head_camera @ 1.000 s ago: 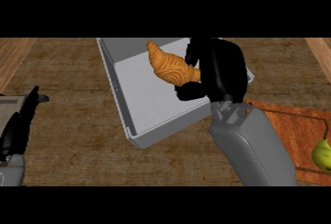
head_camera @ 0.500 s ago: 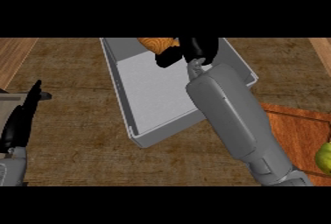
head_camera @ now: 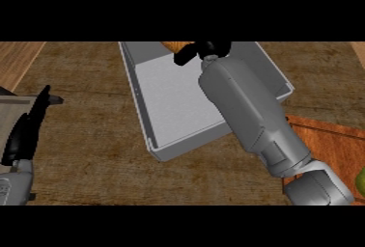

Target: Pick the croissant from the cutting board and place it in the cardboard box

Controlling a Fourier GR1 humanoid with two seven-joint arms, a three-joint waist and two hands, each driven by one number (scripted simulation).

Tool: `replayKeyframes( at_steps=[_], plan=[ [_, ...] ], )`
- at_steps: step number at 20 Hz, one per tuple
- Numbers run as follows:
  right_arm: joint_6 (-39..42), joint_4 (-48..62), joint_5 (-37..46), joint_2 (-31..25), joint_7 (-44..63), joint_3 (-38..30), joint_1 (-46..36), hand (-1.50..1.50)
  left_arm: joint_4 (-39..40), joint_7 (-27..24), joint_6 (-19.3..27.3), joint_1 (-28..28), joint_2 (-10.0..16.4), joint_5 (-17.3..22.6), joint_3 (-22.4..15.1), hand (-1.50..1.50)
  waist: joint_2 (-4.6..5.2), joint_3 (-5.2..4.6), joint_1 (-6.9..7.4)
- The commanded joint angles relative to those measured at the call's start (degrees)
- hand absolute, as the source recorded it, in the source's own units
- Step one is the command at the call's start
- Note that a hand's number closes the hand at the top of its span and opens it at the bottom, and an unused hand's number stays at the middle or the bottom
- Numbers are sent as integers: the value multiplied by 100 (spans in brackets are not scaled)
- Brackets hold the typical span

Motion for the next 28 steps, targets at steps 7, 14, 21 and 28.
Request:
replayKeyframes(
  at_steps=[7, 14, 21, 28],
  plan=[
    [-574, 1371, -950, 1, -617, -654, -254, -150, 116, 74, -19, -278, -82, -130, -163, 0, 113, 5, 179],
    [-1335, 1456, -1215, 1, -1346, -687, -534, -150, 46, 159, 54, -366, -106, -178, -151, 0, 67, 6, 222],
    [-2275, 963, -1955, 1, -2579, -1367, -122, -150, 228, -83, 87, -101, -69, -87, 49, 0, 8, 10, -47],
    [-1640, 448, -2530, -197, -3331, -1824, 235, -150, 28, 187, 63, 49, -6, -79, 165, 0, -109, 9, -354]
  ],
)
